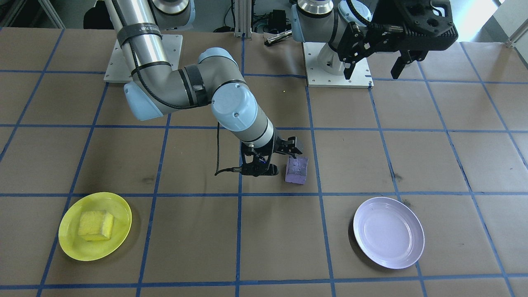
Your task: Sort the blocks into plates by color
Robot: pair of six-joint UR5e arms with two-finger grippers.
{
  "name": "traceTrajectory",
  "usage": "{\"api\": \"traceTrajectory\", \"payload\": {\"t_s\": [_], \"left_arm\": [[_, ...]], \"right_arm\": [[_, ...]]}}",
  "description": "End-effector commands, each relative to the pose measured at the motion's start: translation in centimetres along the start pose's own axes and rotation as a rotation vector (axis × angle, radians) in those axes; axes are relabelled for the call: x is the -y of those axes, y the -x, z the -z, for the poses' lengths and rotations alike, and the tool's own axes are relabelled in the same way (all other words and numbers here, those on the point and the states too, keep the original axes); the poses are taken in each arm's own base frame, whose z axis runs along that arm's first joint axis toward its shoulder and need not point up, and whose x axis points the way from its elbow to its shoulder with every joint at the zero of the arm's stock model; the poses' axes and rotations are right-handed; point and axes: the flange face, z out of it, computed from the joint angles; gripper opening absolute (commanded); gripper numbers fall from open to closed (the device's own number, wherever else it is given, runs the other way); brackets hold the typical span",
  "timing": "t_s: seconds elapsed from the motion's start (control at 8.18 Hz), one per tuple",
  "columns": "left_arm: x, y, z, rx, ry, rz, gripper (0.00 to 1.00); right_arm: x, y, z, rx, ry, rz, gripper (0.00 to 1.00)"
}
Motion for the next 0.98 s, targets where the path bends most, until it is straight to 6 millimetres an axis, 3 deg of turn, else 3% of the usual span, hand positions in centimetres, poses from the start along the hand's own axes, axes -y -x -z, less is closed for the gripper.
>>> {"api": "traceTrajectory", "payload": {"t_s": [0.0,0.12,0.24,0.37,0.49,0.61,0.73,0.86], "left_arm": [[1.7,-0.3,-1.3,-0.033,0.017,-0.019,1.00],[3.0,-0.4,-2.5,-0.041,0.028,-0.020,1.00],[5.3,-1.3,-4.8,-0.037,0.023,-0.027,1.00],[6.3,-1.9,-7.6,-0.032,0.073,-0.046,1.00],[6.7,-2.5,-10.4,-0.035,0.125,-0.063,1.00],[6.2,-3.5,-13.2,-0.029,0.182,-0.081,1.00],[5.2,-4.7,-16.0,-0.023,0.205,-0.103,0.97],[4.9,-5.0,-18.8,-0.025,0.161,-0.109,0.98]], "right_arm": [[2.9,-6.7,7.8,-0.031,0.003,0.128,1.00],[3.3,-10.6,11.6,-0.131,0.000,0.180,1.00],[4.5,-14.9,14.0,-0.216,0.015,0.247,1.00],[6.1,-18.8,16.0,-0.244,0.012,0.280,1.00],[6.4,-22.3,19.0,-0.309,0.000,0.319,1.00],[5.1,-24.5,22.1,-0.388,0.014,0.338,1.00],[2.7,-24.1,25.0,-0.426,-0.027,0.338,1.00],[1.1,-23.4,26.5,-0.433,-0.062,0.338,1.00]]}}
